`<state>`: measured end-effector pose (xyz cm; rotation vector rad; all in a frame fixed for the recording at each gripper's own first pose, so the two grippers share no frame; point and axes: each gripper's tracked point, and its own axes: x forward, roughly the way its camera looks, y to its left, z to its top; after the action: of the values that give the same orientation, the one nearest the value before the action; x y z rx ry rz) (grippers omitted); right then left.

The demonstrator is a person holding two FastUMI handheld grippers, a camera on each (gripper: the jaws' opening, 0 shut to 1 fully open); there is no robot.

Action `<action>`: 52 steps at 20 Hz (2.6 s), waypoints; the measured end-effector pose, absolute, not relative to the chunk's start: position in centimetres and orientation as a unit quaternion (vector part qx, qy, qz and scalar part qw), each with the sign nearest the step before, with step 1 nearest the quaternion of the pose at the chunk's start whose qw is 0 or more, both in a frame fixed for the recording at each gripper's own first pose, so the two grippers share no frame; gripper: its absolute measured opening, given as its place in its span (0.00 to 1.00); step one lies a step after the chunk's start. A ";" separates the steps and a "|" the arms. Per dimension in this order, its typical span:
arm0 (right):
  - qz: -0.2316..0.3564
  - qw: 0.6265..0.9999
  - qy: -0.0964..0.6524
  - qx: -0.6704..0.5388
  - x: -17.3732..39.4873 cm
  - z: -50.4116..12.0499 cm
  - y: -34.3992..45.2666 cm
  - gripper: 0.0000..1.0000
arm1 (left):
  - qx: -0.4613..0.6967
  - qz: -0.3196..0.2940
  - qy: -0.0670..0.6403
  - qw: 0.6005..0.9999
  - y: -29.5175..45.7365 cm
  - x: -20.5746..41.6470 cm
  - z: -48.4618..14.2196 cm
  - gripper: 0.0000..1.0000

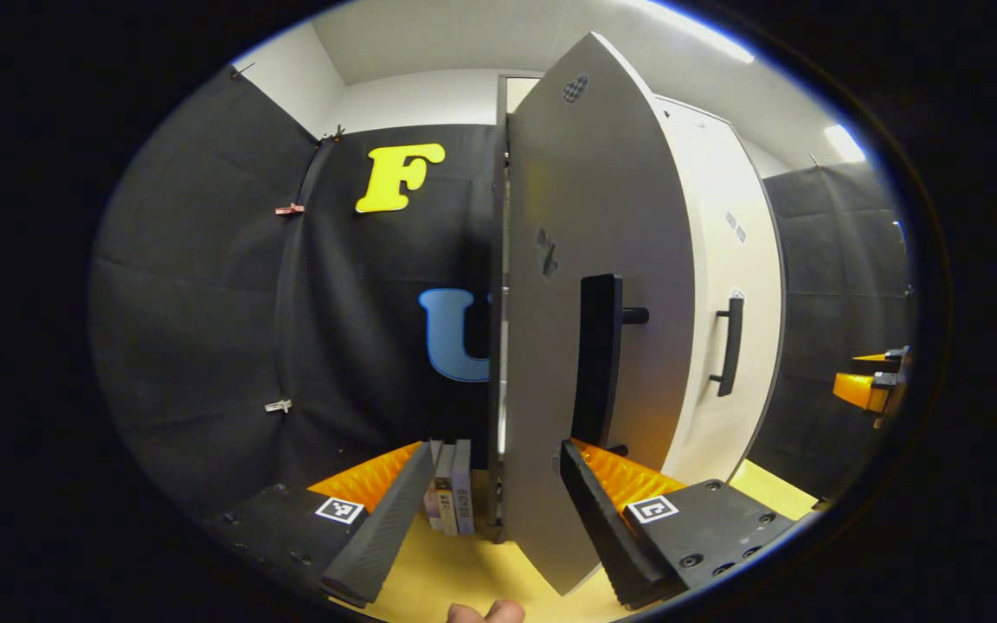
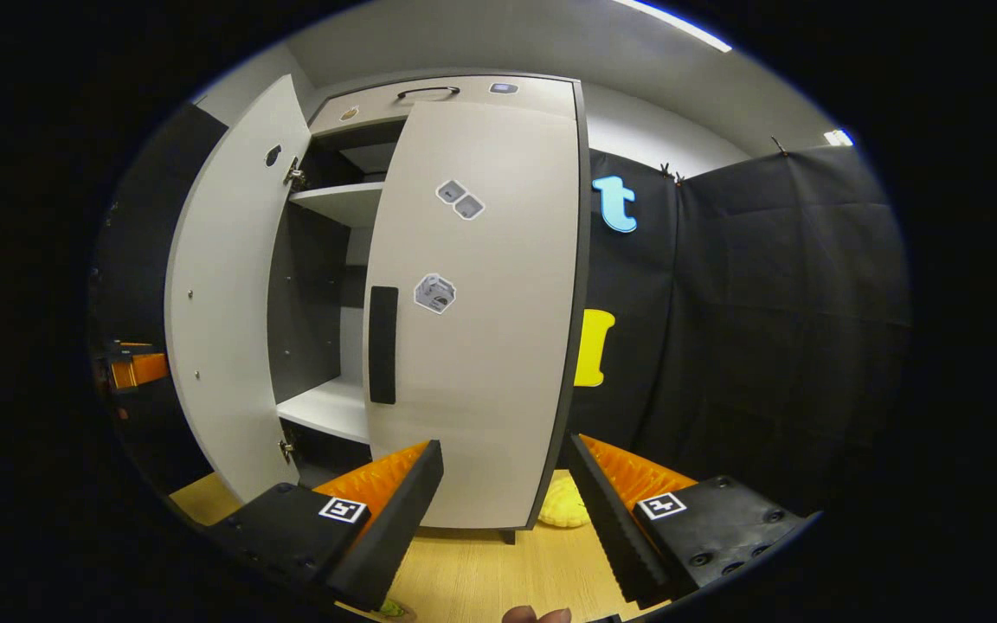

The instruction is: Grasp the bottle in the cabinet with the left hand and place it on the coaster, then close the right door with the right hand and the left door with the left hand.

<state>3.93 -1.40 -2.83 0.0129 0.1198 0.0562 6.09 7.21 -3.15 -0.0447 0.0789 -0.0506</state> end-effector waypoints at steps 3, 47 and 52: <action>0.028 0.997 0.067 0.011 4.0 -3.5 -2.4 0.98 | -0.024 -0.043 0.040 0.998 4.3 7.2 -3.0 0.95; 0.082 0.995 0.048 0.036 3.5 -1.1 -0.3 0.97 | -0.002 -0.053 0.016 0.998 -1.6 5.3 -0.6 0.95; 0.088 0.995 0.041 0.039 2.8 -0.3 1.1 0.97 | 0.003 -0.053 0.005 0.999 -0.1 2.5 -0.1 0.95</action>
<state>2.78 1.15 -0.25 0.0784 0.0818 0.1765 2.50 -0.12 -0.11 0.0051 0.0105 -0.1059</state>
